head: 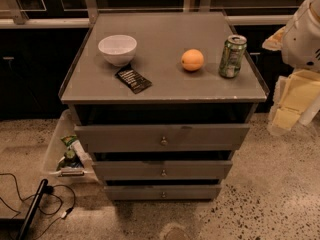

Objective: Open top drawer

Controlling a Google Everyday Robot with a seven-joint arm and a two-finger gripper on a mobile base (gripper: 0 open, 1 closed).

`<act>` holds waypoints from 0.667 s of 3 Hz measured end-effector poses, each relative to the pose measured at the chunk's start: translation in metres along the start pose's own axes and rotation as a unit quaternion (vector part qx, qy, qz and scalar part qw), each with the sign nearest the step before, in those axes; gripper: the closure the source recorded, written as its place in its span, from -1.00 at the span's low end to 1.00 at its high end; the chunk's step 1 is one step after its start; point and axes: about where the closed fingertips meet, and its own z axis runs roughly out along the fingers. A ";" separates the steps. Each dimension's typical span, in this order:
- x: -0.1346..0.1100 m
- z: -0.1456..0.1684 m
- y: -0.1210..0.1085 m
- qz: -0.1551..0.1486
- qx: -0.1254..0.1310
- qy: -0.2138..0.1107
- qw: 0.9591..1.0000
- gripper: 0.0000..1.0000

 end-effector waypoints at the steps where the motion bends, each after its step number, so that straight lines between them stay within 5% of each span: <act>1: 0.000 0.000 0.000 0.000 0.000 0.000 1.000 -1.00; 2: 0.002 0.008 0.001 0.001 -0.002 0.003 1.000 -1.00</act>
Offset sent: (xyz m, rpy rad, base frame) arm 0.0019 -0.0035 -0.0246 -0.0095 0.0390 -0.0057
